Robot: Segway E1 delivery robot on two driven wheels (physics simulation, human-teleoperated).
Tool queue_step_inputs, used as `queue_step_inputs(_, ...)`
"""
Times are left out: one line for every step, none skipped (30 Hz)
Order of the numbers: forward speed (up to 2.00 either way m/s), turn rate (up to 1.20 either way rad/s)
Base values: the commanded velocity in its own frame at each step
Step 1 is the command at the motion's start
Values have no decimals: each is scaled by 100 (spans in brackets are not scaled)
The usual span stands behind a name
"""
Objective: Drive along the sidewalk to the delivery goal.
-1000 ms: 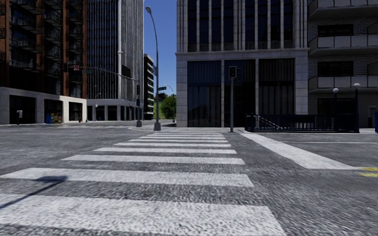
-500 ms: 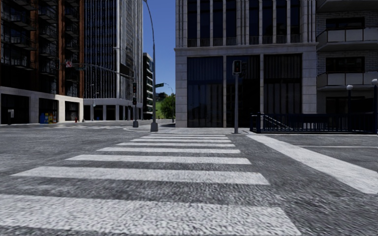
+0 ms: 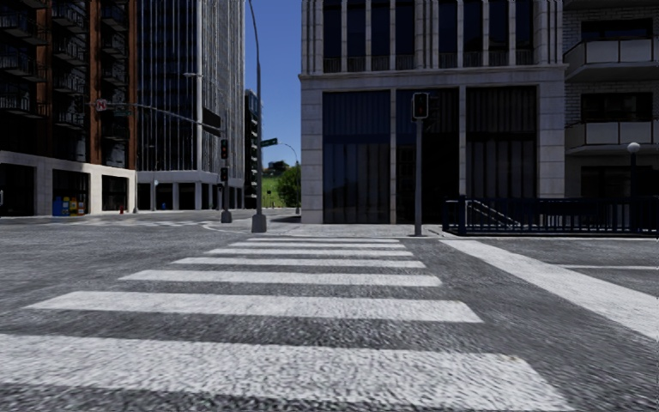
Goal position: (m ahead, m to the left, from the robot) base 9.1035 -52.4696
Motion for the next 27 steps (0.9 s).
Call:
queue_step_inputs(200,-21)
queue_step_inputs(200,-21)
queue_step_inputs(200,-21)
queue_step_inputs(200,-21)
queue_step_inputs(200,-21)
queue_step_inputs(200,-21)
queue_step_inputs(200,-21)
queue_step_inputs(200,-21)
queue_step_inputs(200,-21)
queue_step_inputs(200,-21)
queue_step_inputs(200,-21)
queue_step_inputs(200,-21)
queue_step_inputs(200,-21)
queue_step_inputs(200,-21)
queue_step_inputs(200,-21)
queue_step_inputs(200,-21)
queue_step_inputs(200,-21)
queue_step_inputs(200,-21)
queue_step_inputs(200,-21)
queue_step_inputs(200,-21)
queue_step_inputs(200,-26)
queue_step_inputs(200,-26)
queue_step_inputs(200,-31)
queue_step_inputs(200,-35)
queue_step_inputs(200,-36)
queue_step_inputs(200,-36)
queue_step_inputs(200,-36)
